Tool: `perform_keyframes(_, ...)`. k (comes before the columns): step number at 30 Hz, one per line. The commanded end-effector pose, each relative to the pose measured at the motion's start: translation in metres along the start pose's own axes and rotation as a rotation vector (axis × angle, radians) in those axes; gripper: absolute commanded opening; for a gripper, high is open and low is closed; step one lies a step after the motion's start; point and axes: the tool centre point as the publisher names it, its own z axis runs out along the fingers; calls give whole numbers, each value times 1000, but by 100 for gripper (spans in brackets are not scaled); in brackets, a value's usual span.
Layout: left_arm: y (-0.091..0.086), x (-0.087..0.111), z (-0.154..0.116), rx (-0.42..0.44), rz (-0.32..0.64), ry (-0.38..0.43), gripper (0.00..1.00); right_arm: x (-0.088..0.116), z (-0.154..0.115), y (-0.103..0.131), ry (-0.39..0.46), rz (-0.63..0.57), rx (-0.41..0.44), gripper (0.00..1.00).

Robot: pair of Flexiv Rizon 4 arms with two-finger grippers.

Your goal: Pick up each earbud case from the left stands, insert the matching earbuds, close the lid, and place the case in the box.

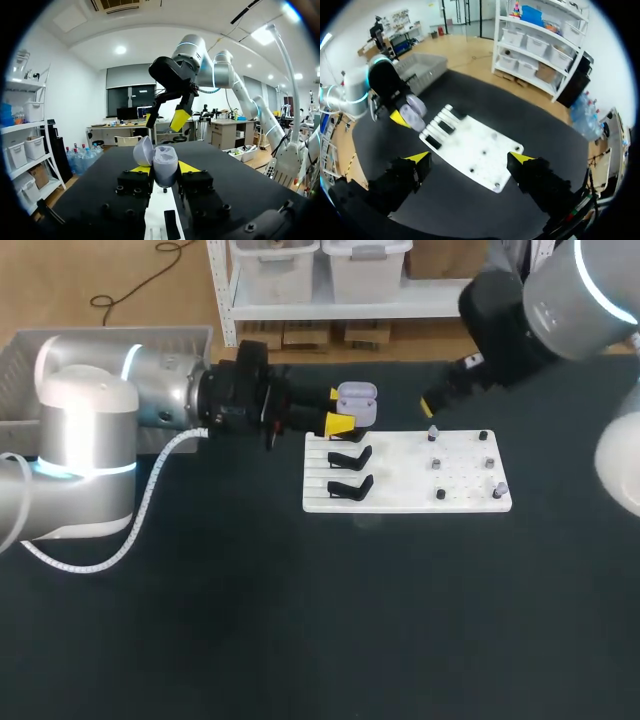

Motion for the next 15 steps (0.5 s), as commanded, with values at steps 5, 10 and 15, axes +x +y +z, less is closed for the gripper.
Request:
perform_keyframes(5, -3, 0, 0, -8, 2, 0, 0, 45, 3, -12, 110, -19, 261, 100)
perform_keyframes(10, -3, 0, 0, -8, 2, 0, 0, 73, 13, -19, 174, 12, 288, 100)
perform_keyframes(15, -3, 0, 0, -8, 2, 0, 0, 94, 21, -25, 232, 49, 297, 100)
